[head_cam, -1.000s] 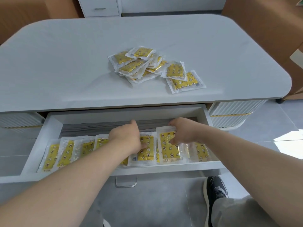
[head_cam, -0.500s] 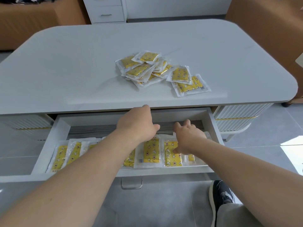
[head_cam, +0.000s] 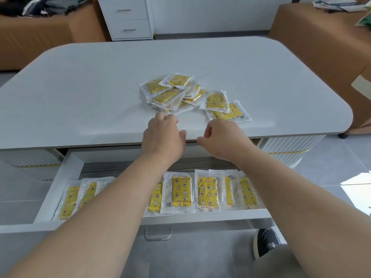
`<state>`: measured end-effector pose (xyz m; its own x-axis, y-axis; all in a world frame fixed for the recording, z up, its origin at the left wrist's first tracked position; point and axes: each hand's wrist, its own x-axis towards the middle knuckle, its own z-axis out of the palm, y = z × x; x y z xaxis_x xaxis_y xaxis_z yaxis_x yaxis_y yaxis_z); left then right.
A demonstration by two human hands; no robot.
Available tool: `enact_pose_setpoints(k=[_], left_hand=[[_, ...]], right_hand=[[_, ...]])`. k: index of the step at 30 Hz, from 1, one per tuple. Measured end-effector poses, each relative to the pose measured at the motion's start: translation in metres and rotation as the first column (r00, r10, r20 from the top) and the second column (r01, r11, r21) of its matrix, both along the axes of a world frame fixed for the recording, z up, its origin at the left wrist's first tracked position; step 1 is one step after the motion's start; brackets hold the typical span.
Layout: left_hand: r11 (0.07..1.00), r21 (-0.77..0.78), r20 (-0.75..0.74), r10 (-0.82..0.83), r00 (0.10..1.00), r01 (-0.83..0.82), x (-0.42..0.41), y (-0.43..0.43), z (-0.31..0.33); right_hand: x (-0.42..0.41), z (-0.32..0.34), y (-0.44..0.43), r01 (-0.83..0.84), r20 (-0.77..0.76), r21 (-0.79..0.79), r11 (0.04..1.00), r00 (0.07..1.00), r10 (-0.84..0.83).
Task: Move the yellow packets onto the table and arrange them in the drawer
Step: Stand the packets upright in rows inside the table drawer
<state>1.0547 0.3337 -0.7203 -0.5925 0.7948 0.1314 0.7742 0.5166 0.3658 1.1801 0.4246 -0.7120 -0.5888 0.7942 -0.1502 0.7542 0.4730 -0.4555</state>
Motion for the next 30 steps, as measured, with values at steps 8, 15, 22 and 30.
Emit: enact_pose_setpoints(k=[8, 15, 22, 30], left_hand=[[0.998, 0.046, -0.053, 0.048, 0.997, -0.045, -0.025, 0.016, -0.002], [0.999, 0.018, -0.136, 0.046, 0.990, -0.044, -0.057, 0.034, -0.007], [0.994, 0.100, -0.108, 0.062, 0.992, -0.052, -0.070, 0.040, -0.012], [0.998, 0.037, -0.135, -0.037, 0.990, 0.043, -0.076, 0.046, -0.016]], right_hand=[[-0.026, 0.000, 0.019, 0.166, -0.218, 0.013, 0.986, 0.963, -0.159], [-0.053, -0.001, 0.026, 0.146, -0.415, -0.244, 0.959, 0.878, -0.239], [-0.078, 0.003, 0.020, 0.029, -0.488, -0.577, 0.816, 0.789, -0.373], [-0.088, 0.006, 0.016, 0.018, -0.441, -0.746, 0.666, 0.735, -0.514]])
